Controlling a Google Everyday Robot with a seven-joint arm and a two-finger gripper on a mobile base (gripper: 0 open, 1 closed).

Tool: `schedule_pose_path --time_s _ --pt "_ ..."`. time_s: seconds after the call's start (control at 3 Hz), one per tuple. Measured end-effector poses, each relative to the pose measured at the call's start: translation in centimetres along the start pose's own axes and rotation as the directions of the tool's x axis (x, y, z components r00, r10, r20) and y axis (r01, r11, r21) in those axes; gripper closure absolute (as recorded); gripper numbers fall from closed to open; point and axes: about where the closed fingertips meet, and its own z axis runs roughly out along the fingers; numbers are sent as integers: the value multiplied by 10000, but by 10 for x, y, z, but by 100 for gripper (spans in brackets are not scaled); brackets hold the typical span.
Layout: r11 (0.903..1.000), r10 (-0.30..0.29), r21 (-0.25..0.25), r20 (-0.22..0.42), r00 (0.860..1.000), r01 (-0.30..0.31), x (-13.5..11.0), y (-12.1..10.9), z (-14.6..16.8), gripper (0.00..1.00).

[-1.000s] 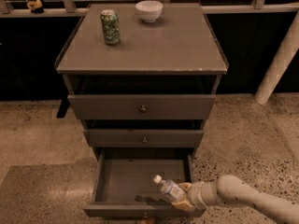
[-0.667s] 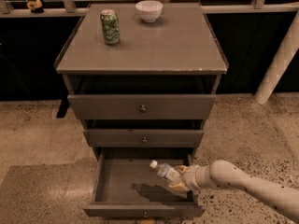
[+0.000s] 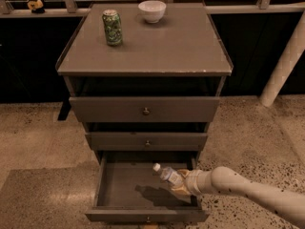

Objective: Place blue plastic bottle into bottom drawer

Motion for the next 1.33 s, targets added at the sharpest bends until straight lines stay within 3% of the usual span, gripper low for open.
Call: schedule_pose_path --time_s 0.33,0.67,1.0,1.33 --pt "9972 687 279 93 9976 -689 38 -10 38 100" --pt "9787 1882 785 257 9818 -1896 85 -42 89 100" --pt "9789 1877 771 255 9819 -1892 84 -41 89 100" --pt "9838 1704 651 -520 9840 -1669 89 -50 107 100"
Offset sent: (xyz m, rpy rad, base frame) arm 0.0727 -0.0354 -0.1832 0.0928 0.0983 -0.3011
